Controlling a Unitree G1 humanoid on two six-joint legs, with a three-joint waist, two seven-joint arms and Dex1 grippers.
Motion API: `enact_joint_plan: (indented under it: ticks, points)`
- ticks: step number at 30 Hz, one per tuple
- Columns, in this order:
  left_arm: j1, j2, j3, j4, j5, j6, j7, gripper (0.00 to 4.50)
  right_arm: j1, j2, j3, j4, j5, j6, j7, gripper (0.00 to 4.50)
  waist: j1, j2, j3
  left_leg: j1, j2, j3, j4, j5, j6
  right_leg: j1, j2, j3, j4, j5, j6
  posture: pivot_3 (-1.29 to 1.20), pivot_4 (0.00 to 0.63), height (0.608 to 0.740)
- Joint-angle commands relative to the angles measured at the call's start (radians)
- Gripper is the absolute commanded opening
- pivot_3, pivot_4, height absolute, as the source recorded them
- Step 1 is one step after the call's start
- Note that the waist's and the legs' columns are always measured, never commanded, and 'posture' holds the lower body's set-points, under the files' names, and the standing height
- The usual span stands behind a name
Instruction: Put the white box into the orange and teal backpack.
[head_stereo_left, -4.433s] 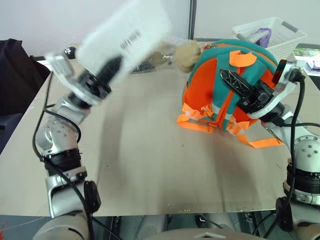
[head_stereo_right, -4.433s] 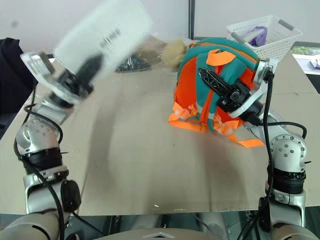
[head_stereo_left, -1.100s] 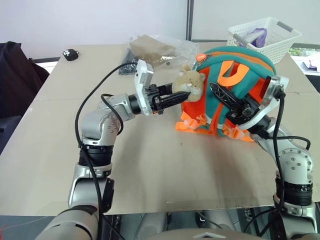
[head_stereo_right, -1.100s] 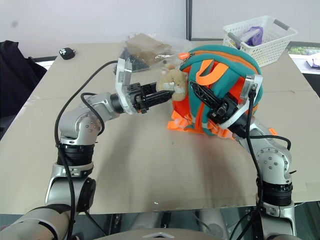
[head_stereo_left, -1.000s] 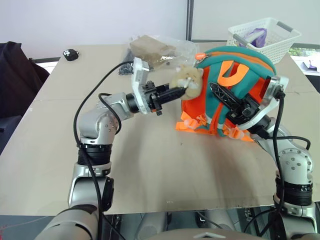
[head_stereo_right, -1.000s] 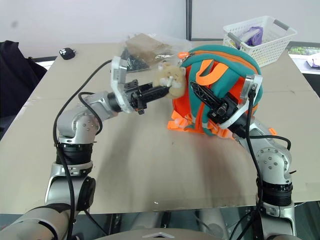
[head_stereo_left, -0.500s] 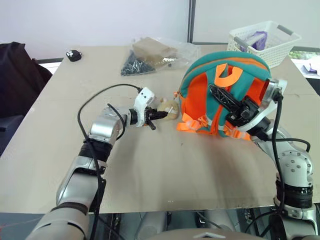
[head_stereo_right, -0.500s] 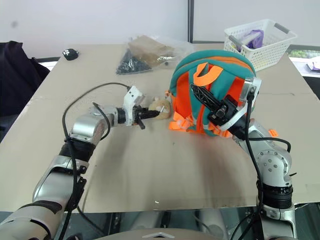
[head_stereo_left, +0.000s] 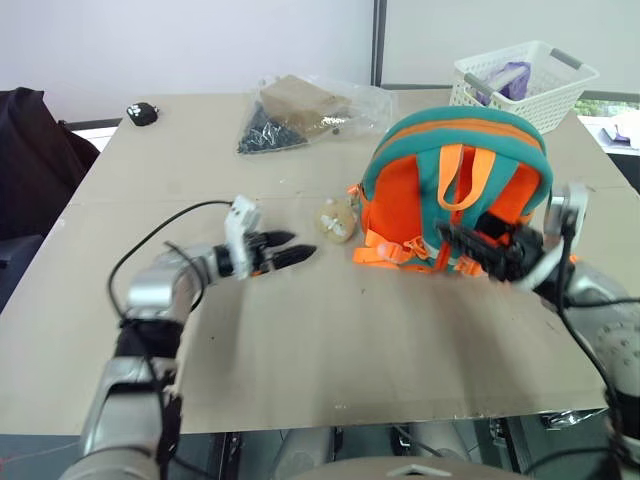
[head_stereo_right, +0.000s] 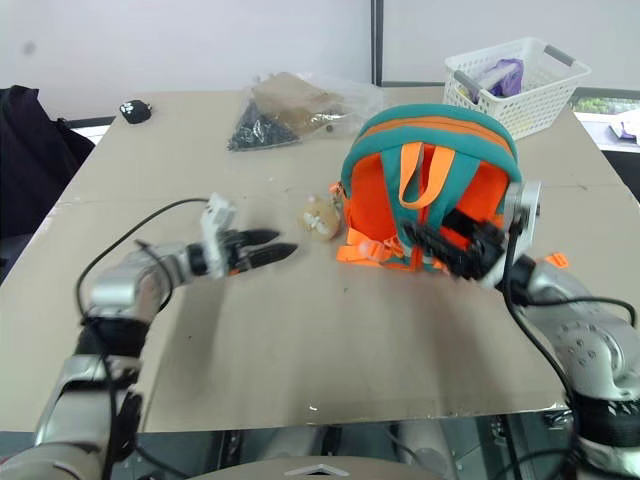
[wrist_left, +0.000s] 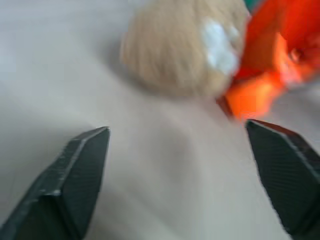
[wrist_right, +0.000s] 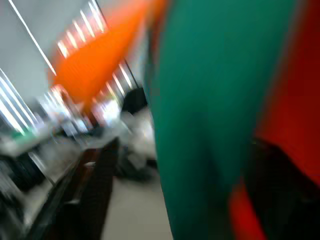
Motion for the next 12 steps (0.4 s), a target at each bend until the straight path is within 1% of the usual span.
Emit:
enact_joint_plan:
  ticks: [1, 2, 3, 6, 8, 9, 12]
  points:
    - [0.136, 0.011, 0.102, -0.205, -0.063, -0.043, 0.003, 4.5, 0.132, -0.033, -0.079, -0.003, -0.09, -0.123, 0.123, 4.47, 0.006, 0.001, 0.001, 0.0, 0.0, 0.0, 0.0, 0.0, 0.0, 0.0, -0.001, 0.0, 0.0, 0.0, 0.0, 0.0, 0.15, 0.74]
    - [0.178, -0.003, 0.116, -0.259, -0.071, -0.04, 0.031, 4.5, 0.19, -0.054, -0.095, 0.002, -0.119, -0.148, 0.164, 4.47, 0.009, 0.001, 0.001, 0.0, 0.0, 0.0, 0.0, 0.0, 0.0, 0.0, -0.001, 0.0, 0.0, 0.0, 0.0, 0.0, 0.15, 0.74]
    - [0.239, -0.021, 0.111, -0.332, -0.058, -0.042, 0.074, 4.5, 0.265, -0.067, -0.113, 0.008, -0.158, -0.185, 0.199, 4.47, 0.024, 0.002, 0.001, 0.0, 0.0, 0.0, 0.0, 0.0, 0.0, 0.001, -0.002, 0.0, 0.0, 0.0, 0.0, 0.0, 0.15, 0.74]
    - [0.389, -0.084, 0.088, -0.505, -0.011, -0.098, 0.17, 4.5, 0.402, -0.054, -0.145, 0.039, -0.248, -0.307, 0.244, 4.47, 0.035, 0.003, 0.001, 0.002, 0.0, -0.002, 0.001, -0.002, 0.003, 0.008, -0.003, -0.003, -0.007, 0.0, 0.0, 0.0, 0.15, 0.74]
    - [0.45, -0.116, 0.079, -0.565, -0.003, -0.123, 0.205, 4.5, 0.432, -0.032, -0.151, 0.064, -0.278, -0.36, 0.248, 4.47, 0.033, 0.002, 0.001, 0.002, 0.0, -0.001, 0.001, -0.002, 0.004, 0.009, -0.003, -0.002, -0.009, 0.001, 0.001, 0.0, 0.15, 0.74]
    - [0.484, -0.134, 0.066, -0.587, 0.014, -0.145, 0.225, 4.5, 0.438, -0.017, -0.146, 0.094, -0.318, -0.413, 0.247, 4.47, 0.031, 0.002, 0.002, 0.003, 0.0, -0.001, 0.001, -0.002, 0.004, 0.01, -0.003, -0.002, -0.009, 0.001, 0.001, 0.0, 0.15, 0.74]
    - [0.576, -0.144, -0.001, -0.611, 0.103, -0.255, 0.234, 4.5, 0.424, 0.038, -0.132, 0.211, -0.404, -0.546, 0.233, 4.47, 0.028, 0.002, 0.002, 0.008, 0.001, 0.001, 0.0, -0.003, 0.005, 0.014, -0.001, -0.001, -0.009, 0.0, 0.002, 0.0, 0.15, 0.74]
